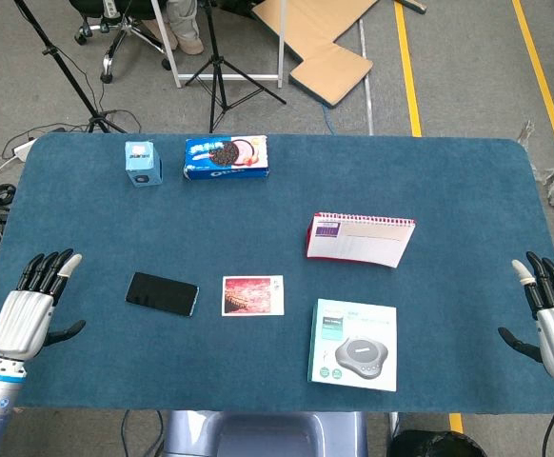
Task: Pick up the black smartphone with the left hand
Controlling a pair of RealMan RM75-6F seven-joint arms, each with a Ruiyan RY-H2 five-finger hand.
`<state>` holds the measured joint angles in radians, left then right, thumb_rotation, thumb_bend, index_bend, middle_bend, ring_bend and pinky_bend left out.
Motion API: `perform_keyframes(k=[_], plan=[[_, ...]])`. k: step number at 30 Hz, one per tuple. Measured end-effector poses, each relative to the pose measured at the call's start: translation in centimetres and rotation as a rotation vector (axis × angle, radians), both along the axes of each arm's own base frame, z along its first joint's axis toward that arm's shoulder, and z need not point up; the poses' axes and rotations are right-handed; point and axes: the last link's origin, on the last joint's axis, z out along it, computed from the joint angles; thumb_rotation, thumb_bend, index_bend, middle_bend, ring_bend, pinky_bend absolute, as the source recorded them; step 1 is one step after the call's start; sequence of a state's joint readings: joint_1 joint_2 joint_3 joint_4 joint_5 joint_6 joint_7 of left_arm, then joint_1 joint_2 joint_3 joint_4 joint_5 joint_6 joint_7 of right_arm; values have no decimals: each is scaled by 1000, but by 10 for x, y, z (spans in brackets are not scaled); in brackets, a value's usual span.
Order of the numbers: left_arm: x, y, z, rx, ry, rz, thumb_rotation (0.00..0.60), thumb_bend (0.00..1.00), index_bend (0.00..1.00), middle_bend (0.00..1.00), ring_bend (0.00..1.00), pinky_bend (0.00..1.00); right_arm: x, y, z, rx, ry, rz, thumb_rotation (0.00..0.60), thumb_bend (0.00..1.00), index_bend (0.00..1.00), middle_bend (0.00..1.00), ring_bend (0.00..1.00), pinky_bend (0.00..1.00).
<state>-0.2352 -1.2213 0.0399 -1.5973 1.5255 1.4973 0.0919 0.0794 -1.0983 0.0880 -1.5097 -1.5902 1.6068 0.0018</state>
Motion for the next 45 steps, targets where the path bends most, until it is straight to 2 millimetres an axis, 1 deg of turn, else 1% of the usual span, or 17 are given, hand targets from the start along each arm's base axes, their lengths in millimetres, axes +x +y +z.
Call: perform_keyframes(k=[9,12,15,21,22,25,27,31,45], plan=[[2,4,-7,-17,26,-11,600,161,0,0,0,0,1,2,1,5,-5,-5,600,0,47,0,0,0],[9,12,-17,-41,41,-29,600,163,0,0,0,0,3,2,0,10,-6,-5,600,0,47,0,0,0],[17,22,-33,-92,57,-42,600,167,0,0,0,0,3,1,-1,14,-3,-10,600,0,47,0,0,0],[36,54,-84,-216,140,-46,600,170,0,0,0,0,-4,-4,-1,17,1,-49,600,0,48,0,0,0],[38,60,-94,-238,161,-43,600,170,0,0,0,0,-5,-4,-1,19,2,-56,600,0,49,0,0,0],[40,73,-114,-270,190,-28,600,171,0,0,0,0,-8,-6,-2,27,4,-76,600,0,51,0,0,0],[40,78,-122,-279,198,-19,600,172,0,0,0,0,-8,-6,-2,28,7,-79,600,0,53,0,0,0],[37,83,-128,-285,201,-9,600,172,0,0,0,0,-8,-6,-4,32,9,-81,600,0,54,0,0,0],[30,85,-136,-308,179,13,600,171,0,0,0,0,-8,-6,-4,35,4,-81,600,0,55,0,0,0]])
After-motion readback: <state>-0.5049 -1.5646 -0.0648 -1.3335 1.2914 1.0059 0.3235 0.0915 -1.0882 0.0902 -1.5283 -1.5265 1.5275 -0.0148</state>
